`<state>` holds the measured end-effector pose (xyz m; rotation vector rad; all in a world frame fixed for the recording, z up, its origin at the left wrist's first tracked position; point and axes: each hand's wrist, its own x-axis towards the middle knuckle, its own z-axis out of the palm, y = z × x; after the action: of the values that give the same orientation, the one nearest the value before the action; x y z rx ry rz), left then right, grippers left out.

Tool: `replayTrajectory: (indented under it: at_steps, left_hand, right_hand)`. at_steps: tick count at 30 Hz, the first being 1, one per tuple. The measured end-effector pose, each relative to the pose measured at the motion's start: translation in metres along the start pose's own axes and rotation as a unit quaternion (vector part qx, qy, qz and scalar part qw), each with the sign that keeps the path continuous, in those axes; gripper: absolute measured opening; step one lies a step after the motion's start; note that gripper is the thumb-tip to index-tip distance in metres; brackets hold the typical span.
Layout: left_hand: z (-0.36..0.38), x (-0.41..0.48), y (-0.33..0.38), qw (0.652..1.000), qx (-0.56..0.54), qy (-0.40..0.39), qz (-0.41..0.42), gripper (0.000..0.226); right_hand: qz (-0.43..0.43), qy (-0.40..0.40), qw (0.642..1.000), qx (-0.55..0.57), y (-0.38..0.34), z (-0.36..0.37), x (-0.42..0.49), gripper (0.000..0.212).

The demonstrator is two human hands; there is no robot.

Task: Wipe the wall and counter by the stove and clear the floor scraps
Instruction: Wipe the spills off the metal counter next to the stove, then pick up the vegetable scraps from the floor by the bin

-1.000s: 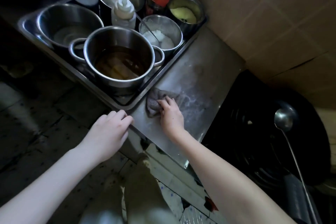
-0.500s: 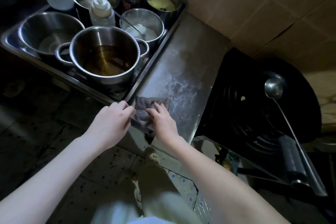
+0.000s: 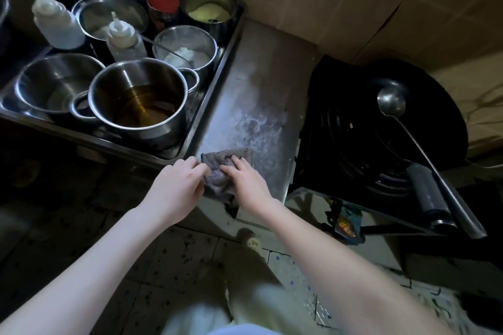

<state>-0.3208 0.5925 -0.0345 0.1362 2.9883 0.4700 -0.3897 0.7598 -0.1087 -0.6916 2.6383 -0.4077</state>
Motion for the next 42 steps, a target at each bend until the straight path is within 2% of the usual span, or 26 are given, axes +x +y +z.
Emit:
replayTrajectory:
  at_steps: [4, 12, 22, 25, 34, 42]
  left_hand:
    - [0.001, 0.007, 0.008, 0.999, 0.018, -0.004, 0.026, 0.022]
    - [0.013, 0.025, 0.021, 0.994, 0.091, -0.028, 0.057, 0.023]
    - [0.032, 0.038, 0.067, 0.99, 0.098, -0.046, 0.093, 0.019]
    - [0.04, 0.042, 0.087, 0.986, 0.112, -0.051, 0.113, 0.026]
    - [0.068, 0.063, 0.189, 0.977, 0.082, -0.061, 0.189, 0.035]
    - [0.101, 0.059, 0.318, 0.935, 0.112, -0.127, 0.311, 0.04]
  right_hand:
    - [0.034, 0.027, 0.998, 0.052, 0.003, -0.015, -0.007, 0.063]
    - [0.114, 0.097, 0.988, 0.046, 0.041, -0.042, -0.055, 0.063]
    - [0.178, 0.163, 0.97, 0.041, 0.105, -0.037, -0.13, 0.056]
    - [0.205, 0.176, 0.962, 0.044, 0.13, -0.035, -0.156, 0.056]
    - [0.291, 0.184, 0.936, 0.069, 0.2, -0.04, -0.252, 0.061]
    - [0.4, 0.221, 0.886, 0.083, 0.266, -0.052, -0.349, 0.054]
